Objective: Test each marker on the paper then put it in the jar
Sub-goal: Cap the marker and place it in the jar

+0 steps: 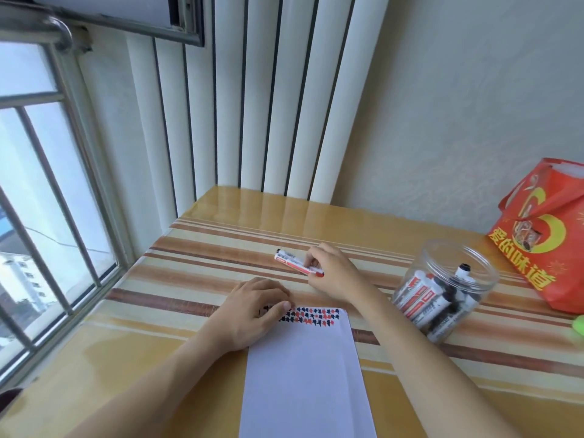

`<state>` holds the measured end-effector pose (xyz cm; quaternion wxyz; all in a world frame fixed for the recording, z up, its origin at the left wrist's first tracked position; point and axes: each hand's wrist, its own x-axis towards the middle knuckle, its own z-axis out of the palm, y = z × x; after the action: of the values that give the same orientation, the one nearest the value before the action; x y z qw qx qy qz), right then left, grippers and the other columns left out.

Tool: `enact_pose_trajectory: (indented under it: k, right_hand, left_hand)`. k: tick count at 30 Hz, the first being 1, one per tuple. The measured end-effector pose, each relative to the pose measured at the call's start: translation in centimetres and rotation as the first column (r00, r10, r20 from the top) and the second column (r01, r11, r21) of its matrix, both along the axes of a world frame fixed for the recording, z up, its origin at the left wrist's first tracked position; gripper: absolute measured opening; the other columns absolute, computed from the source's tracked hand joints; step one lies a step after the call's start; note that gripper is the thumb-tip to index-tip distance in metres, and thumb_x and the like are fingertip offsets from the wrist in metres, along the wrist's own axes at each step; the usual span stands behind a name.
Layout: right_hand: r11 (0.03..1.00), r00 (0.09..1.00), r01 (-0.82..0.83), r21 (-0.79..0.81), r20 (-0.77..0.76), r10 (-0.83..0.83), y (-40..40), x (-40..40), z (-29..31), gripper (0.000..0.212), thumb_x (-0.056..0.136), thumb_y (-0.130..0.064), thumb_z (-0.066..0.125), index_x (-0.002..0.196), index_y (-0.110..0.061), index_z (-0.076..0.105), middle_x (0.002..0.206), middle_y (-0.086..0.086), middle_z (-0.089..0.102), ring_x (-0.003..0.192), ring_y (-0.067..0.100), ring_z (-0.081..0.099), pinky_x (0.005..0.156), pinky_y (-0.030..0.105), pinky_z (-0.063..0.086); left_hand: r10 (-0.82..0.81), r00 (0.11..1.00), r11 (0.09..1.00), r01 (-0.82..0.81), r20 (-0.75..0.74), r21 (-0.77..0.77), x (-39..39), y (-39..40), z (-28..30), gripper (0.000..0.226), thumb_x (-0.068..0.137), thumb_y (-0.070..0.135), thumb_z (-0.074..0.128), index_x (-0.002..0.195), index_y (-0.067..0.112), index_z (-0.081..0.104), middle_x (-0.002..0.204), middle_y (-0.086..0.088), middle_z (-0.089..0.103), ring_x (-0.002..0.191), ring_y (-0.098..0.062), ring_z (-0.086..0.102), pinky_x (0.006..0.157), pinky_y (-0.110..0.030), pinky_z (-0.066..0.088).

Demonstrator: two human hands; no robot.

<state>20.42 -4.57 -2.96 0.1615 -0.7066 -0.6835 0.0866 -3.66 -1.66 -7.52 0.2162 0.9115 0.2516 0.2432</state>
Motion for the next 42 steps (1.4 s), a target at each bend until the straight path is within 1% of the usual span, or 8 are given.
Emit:
enact_pose_trajectory:
  k: [4,10,15,22,29,33,37,42]
  right_hand:
    - [0.999,0.996,0.024,-0.022,0.088,-0.022,-1.8,-0.1,0.3,0.024,0.088,-0.016,0.066,0.109,-0.025,0.059,0.112,-0.005,0.051,0.104,0.018,0.052,0.088,0.043,0.053]
    - [0.995,0.998,0.061,-0.073,-0.024,-0.063,-2.3,0.1,1.0,0.021,0.086,-0.014,0.070,0.100,-0.026,0.059,0.111,-0.006,0.053,0.107,0.021,0.054,0.091,0.037,0.050]
    - [0.991,0.984,0.109,-0.078,-0.136,-0.119,-2.9,0.1,0.9,0.022,0.082,-0.014,0.070,0.099,-0.024,0.061,0.109,-0.004,0.057,0.099,0.018,0.054,0.083,0.032,0.048]
    - [0.996,0.987,-0.045,-0.076,-0.156,0.032,-4.7,-0.8,0.8,0.021,0.081,-0.011,0.067,0.096,-0.022,0.056,0.096,-0.009,0.053,0.081,0.007,0.047,0.067,0.024,0.039]
    - [0.997,0.971,0.064,0.053,-0.233,-0.050,-5.7,-1.3,-0.4,0.014,0.082,-0.017,0.073,0.091,-0.026,0.066,0.135,-0.010,0.046,0.129,0.010,0.037,0.104,0.027,0.030]
    - [0.957,0.839,0.242,0.163,-0.531,-0.121,-6.4,-3.5,-0.9,0.007,0.084,-0.018,0.077,0.086,-0.023,0.073,0.133,-0.010,0.049,0.129,0.007,0.043,0.105,0.023,0.034]
    - [0.957,0.697,0.239,0.166,-0.715,-0.050,-7.2,-6.1,-1.5,0.006,0.084,-0.021,0.080,0.086,-0.020,0.075,0.127,-0.008,0.054,0.120,0.007,0.057,0.088,0.013,0.047]
    - [0.981,0.606,0.173,0.083,-0.794,-0.040,-8.1,-8.3,-1.7,0.025,0.080,-0.040,0.076,0.095,-0.020,0.076,0.102,-0.001,0.074,0.089,0.014,0.068,0.085,0.042,0.055]
  left_hand:
    - [0.012,1.000,1.000,-0.012,0.002,-0.006,0.1,-0.1,0.0,0.040,0.100,0.059,0.034,0.108,0.043,0.070,0.120,0.026,0.062,0.123,0.004,0.049,0.105,-0.040,0.041]
    - [0.015,1.000,1.000,-0.015,0.004,-0.012,0.0,-0.3,0.3,0.036,0.100,0.055,0.037,0.106,0.041,0.070,0.117,0.026,0.063,0.120,0.003,0.051,0.103,-0.040,0.043]
    - [0.008,1.000,1.000,-0.008,0.020,-0.009,-0.1,-0.5,0.7,0.038,0.100,0.050,0.039,0.103,0.035,0.074,0.116,0.021,0.067,0.116,0.002,0.054,0.100,-0.035,0.045]
    - [0.016,0.996,1.000,-0.016,0.084,0.005,-0.3,-0.9,0.9,0.038,0.102,0.045,0.040,0.095,0.028,0.073,0.097,0.015,0.066,0.098,-0.005,0.057,0.086,-0.035,0.048]
    - [0.037,0.991,0.998,-0.043,0.130,0.047,-0.5,-1.0,0.8,0.039,0.100,0.046,0.041,0.092,0.026,0.073,0.091,0.012,0.062,0.090,-0.007,0.055,0.079,-0.033,0.047]
    - [0.042,0.984,0.993,-0.061,0.175,0.103,-0.4,-1.1,0.8,0.039,0.102,0.048,0.044,0.096,0.026,0.076,0.090,0.014,0.063,0.087,-0.005,0.054,0.075,-0.029,0.045]
    - [0.031,0.969,0.990,-0.064,0.244,0.127,-1.0,-1.7,1.4,0.039,0.104,0.048,0.044,0.123,0.030,0.072,0.114,0.015,0.066,0.106,-0.004,0.059,0.091,-0.024,0.045]
    - [-0.101,0.965,0.984,0.062,0.242,0.166,-1.2,-2.7,2.4,0.043,0.106,0.042,0.043,0.145,0.029,0.055,0.110,0.016,0.061,0.098,-0.002,0.056,0.086,-0.018,0.042]
